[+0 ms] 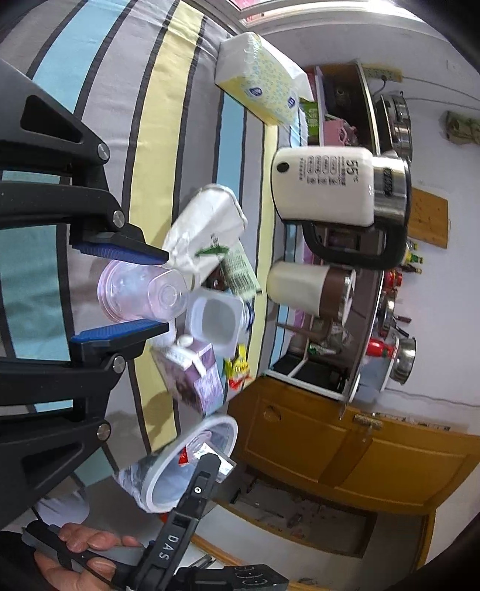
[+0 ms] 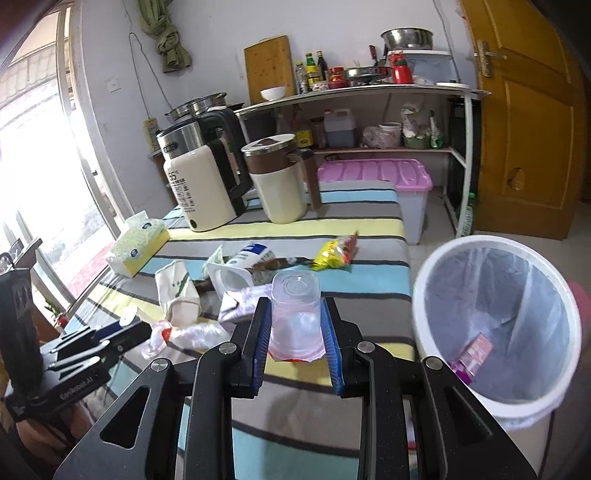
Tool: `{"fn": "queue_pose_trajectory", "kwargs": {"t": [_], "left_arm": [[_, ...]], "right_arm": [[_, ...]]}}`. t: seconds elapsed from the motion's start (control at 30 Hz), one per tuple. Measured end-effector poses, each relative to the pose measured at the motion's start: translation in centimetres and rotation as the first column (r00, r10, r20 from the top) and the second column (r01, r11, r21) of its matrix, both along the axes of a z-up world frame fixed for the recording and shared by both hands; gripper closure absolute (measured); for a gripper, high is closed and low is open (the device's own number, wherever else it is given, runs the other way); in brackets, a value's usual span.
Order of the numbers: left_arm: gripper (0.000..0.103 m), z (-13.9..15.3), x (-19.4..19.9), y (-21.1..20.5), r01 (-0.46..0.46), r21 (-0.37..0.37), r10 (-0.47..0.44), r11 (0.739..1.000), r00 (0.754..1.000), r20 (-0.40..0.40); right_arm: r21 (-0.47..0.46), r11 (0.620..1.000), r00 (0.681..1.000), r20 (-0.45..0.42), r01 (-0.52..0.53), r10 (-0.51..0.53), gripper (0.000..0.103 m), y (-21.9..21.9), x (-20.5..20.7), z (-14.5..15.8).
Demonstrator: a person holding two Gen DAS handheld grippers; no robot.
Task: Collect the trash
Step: 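Grasp the clear plastic cup with the left gripper while the right grasps a small cup, then carry both cups over the bin and open both grippers to drop them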
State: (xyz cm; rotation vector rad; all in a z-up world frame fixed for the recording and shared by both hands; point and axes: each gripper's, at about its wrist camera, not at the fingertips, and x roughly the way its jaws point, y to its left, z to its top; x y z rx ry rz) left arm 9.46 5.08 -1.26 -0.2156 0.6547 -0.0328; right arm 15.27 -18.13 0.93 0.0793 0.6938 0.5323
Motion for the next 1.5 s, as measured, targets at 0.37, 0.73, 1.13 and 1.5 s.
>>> {"fn": "queue_pose_trajectory", "kwargs": {"t": [0.37, 0.73, 1.13, 1.5], "left_arm": [[0.072, 1.5, 1.0, -5.5, 0.133, 0.016, -0.133, 0.991, 0.991, 0.018], [0.072, 2.6, 3.9, -11.8, 0.277, 0.037, -0.278, 0.96, 0.96, 0.041], [0.072, 2.6, 8.8, -17.7, 0.412, 0.022, -0.413, 0.911, 0.91, 0.046], [0.072, 0.6, 12.9, -21.5, 0.484, -0.004, -0.484, 0.875, 0.875, -0.013]], "right_arm": [[0.007, 0.996, 0.995, 0.016, 0.093, -0.094, 0.075, -4.8, -1.5, 0.3], [0.003, 0.979, 0.979, 0.014, 0.203, -0.203, 0.075, -10.1, -1.4, -0.2], [-0.024, 0.953, 0.953, -0.014, 0.301, -0.301, 0.075, -14.3, 0.5, -1.8], [-0.037, 0.932, 0.929, -0.081, 0.36, -0.362, 0.074, -17.0, 2.8, -4.0]]}}
